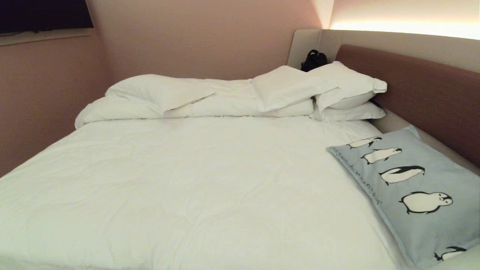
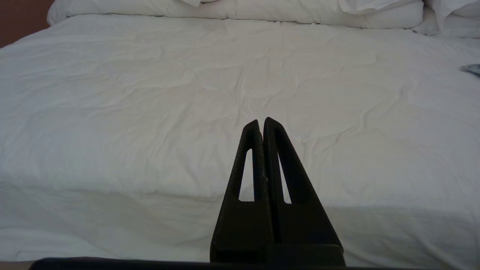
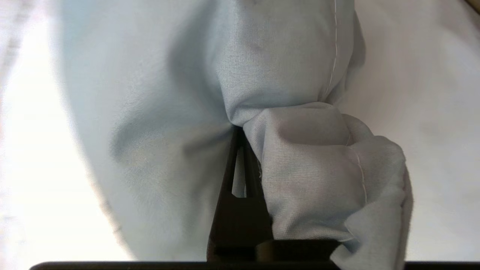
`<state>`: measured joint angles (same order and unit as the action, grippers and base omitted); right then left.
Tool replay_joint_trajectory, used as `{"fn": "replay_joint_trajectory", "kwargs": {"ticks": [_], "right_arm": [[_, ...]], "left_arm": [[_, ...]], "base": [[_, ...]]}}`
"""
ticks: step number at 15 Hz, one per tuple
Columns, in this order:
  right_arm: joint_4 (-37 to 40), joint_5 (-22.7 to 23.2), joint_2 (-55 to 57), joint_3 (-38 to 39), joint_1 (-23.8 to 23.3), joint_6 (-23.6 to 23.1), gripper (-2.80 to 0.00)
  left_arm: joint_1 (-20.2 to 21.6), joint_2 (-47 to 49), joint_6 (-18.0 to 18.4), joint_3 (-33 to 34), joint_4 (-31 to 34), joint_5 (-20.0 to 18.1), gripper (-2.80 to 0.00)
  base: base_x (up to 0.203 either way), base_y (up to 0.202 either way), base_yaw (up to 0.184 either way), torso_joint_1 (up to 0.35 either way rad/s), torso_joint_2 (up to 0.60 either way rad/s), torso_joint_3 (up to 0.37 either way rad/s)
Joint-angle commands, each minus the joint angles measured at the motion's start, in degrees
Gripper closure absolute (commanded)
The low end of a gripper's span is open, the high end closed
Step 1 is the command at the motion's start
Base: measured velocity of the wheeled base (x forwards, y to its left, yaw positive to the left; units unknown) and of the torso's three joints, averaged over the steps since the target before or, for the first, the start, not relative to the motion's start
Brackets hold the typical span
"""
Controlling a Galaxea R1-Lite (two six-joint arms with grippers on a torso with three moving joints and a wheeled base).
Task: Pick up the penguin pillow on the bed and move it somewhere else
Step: Pick up the pillow
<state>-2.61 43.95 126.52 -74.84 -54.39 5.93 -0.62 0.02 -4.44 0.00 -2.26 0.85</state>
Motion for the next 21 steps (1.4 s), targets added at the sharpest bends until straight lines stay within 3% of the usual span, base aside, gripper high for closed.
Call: {"fn": "replay_joint_trajectory", "kwargs": {"ticks": [1, 6, 11, 17, 21], "right_arm": [[1.1, 1.7, -7.4, 0.1, 1.9, 5.5, 0.0], [4.2, 4.7, -20.8, 0.1, 8.0, 13.3, 0.0], [5.6, 5.2, -30.1, 0.0, 18.6, 20.4, 0.0], [7.6, 5.0, -41.8, -0.8, 25.4, 22.8, 0.0], [12.8, 5.0, -45.5, -5.7, 28.6, 23.0, 0.0]], "left_arm": [[0.0, 0.0, 0.0, 0.0, 0.0, 0.0, 0.0], [0.0, 0.0, 0.0, 0.0, 0.0, 0.0, 0.0], [0.0, 0.0, 0.0, 0.0, 0.0, 0.0, 0.0], [0.0, 0.0, 0.0, 0.0, 0.0, 0.0, 0.0], [0.0, 0.0, 0.0, 0.0, 0.0, 0.0, 0.0]], "base": [[0.0, 0.0, 0.0, 0.0, 0.0, 0.0], [0.0, 0.0, 0.0, 0.0, 0.0, 0.0], [0.0, 0.0, 0.0, 0.0, 0.0, 0.0], [0.0, 0.0, 0.0, 0.0, 0.0, 0.0], [0.0, 0.0, 0.0, 0.0, 0.0, 0.0]]}}
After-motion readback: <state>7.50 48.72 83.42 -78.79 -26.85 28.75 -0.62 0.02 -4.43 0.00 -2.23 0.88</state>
